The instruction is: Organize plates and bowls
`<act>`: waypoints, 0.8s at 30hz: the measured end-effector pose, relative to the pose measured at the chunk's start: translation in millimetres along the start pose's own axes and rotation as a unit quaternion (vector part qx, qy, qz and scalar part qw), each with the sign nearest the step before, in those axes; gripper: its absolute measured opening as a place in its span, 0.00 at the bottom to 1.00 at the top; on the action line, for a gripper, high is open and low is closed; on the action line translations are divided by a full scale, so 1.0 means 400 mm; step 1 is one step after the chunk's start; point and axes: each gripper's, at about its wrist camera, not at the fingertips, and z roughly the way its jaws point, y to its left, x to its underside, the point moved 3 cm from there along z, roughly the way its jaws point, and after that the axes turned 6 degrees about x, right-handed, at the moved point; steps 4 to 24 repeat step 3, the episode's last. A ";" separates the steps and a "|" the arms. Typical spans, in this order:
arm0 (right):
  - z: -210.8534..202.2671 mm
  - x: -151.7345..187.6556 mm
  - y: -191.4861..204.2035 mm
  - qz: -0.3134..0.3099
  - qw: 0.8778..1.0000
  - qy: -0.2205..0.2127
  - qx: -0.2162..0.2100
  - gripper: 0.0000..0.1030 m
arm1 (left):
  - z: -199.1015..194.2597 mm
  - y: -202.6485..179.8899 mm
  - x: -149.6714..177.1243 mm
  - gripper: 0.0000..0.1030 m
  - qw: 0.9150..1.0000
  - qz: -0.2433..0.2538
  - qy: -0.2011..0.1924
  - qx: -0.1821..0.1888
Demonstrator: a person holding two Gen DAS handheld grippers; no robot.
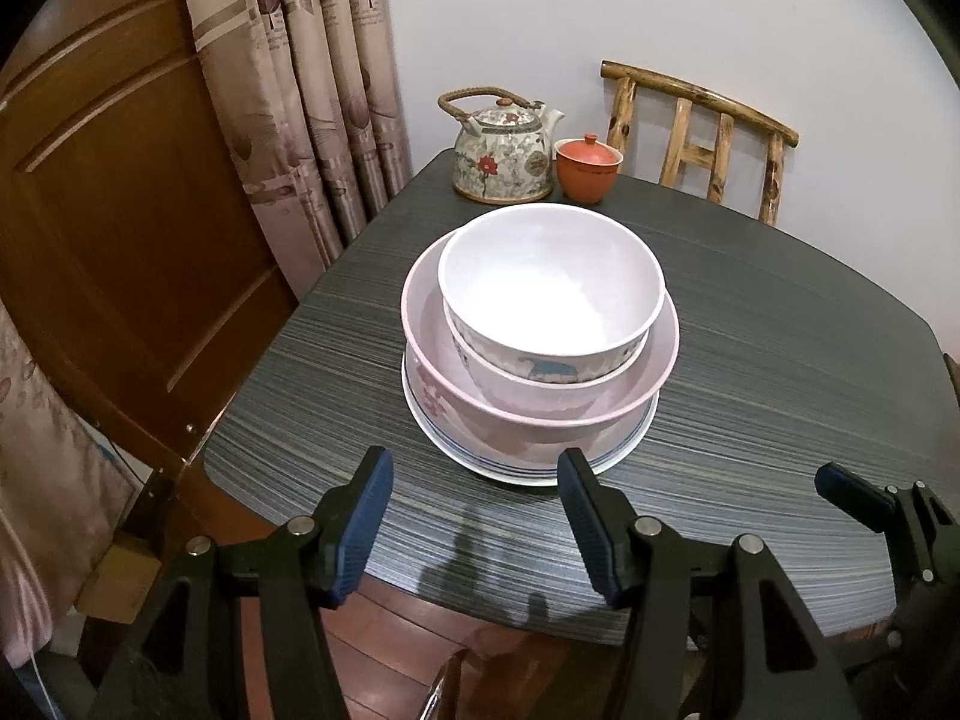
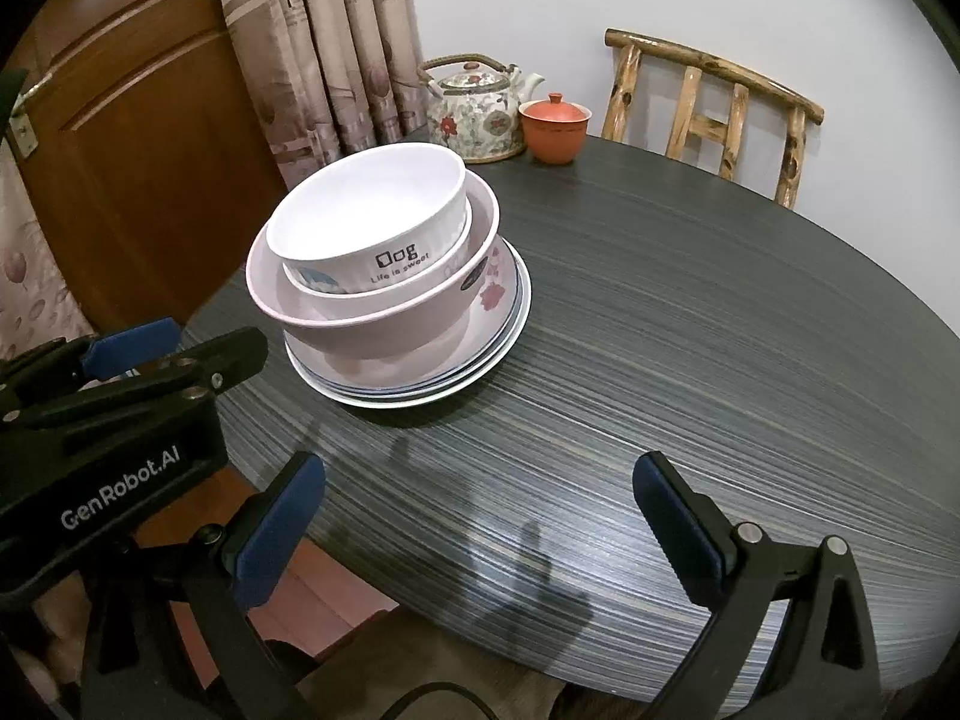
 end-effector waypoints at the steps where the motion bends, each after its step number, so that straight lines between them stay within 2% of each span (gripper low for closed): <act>1: 0.000 0.000 0.000 0.000 1.000 0.000 0.001 0.99 | -0.001 -0.001 -0.001 0.57 1.000 -0.001 -0.001 0.001; 24: 0.000 0.000 0.001 0.000 1.000 0.000 0.000 0.99 | -0.002 -0.004 0.000 0.57 1.000 0.001 -0.001 0.001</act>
